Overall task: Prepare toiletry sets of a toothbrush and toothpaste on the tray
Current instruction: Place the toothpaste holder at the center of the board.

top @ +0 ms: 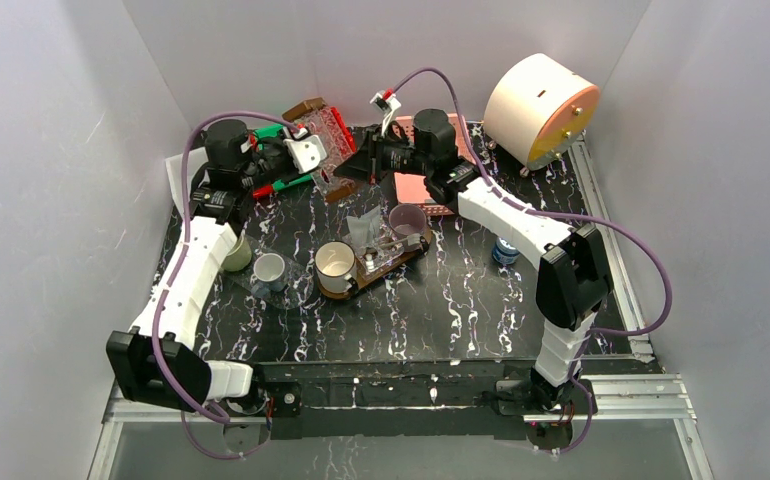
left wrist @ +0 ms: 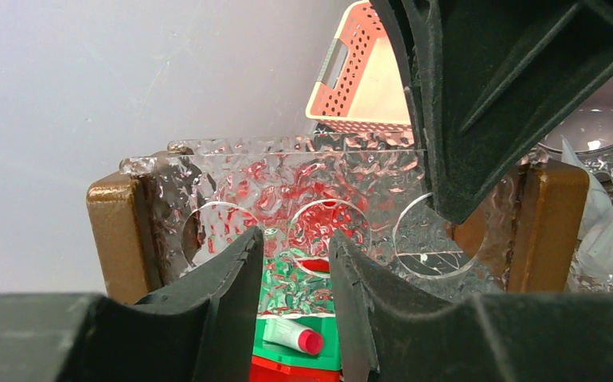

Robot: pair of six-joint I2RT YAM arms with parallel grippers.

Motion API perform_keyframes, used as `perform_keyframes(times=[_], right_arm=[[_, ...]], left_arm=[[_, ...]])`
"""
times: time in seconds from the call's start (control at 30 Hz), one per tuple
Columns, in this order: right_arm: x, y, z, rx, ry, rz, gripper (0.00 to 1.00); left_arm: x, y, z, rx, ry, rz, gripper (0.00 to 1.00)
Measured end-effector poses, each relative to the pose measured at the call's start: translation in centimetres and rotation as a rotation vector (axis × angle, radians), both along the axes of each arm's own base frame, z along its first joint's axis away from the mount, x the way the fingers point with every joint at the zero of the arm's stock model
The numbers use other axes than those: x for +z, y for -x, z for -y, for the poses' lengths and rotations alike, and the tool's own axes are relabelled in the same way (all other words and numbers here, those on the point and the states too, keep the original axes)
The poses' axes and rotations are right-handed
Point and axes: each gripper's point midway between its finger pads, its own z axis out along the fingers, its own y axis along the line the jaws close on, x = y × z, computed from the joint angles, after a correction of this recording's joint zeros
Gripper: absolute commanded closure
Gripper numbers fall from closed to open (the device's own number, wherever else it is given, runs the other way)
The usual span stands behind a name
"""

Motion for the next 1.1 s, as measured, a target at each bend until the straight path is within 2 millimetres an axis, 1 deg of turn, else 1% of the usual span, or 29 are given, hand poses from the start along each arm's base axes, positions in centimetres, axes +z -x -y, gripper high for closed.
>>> perform_keyframes(times=[0.23, 0.4, 0.57, 0.63, 0.67, 0.77, 0.83, 0.87, 1.07, 1.1], right_arm=[[0.2, -0.2, -0.1, -0.017, 0.001, 0.005, 0.99], [0.5, 0.2, -0.6, -0.013, 0.002, 0.007, 0.99], [0.7, 0.1, -0.6, -0.026, 0.01, 0.001, 0.99], [0.5, 0.1, -0.6, -0.03, 0.018, -0.006, 0.99], [0.4, 0.0, -0.6, -0.032, 0.02, -0.008, 0.99], [0.0, -0.1, -0.9, -0.032, 0.026, -0.015, 0.99], [-0.3, 0.0, -1.1, -0.03, 0.032, -0.022, 0.99], [-0.3, 0.0, -1.2, -0.031, 0.032, -0.023, 0.99], [-0.6, -0.1, -1.3, -0.033, 0.037, -0.024, 0.99], [-0.6, -0.1, -1.3, -0.032, 0.038, -0.025, 0.93]], left_arm=[[0.3, -0.9, -0.3, 0.03, 0.006, 0.034, 0.69], [0.2, -1.5, -0.7, 0.064, 0.003, 0.06, 0.69], [0.0, -1.9, -0.8, 0.082, -0.003, 0.082, 0.7], [-0.3, -2.0, -0.7, 0.087, -0.004, 0.087, 0.73], [-0.4, -2.0, -0.7, 0.09, -0.005, 0.09, 0.76], [-0.6, -2.2, -0.9, 0.102, -0.002, 0.099, 0.9], [-0.5, -2.4, -0.9, 0.108, 0.012, 0.109, 0.98], [-0.6, -2.4, -0.9, 0.114, 0.016, 0.107, 1.0], [-1.0, -2.4, -1.3, 0.149, 0.047, 0.105, 1.0], [-1.1, -2.3, -1.4, 0.157, 0.054, 0.101, 1.0]])
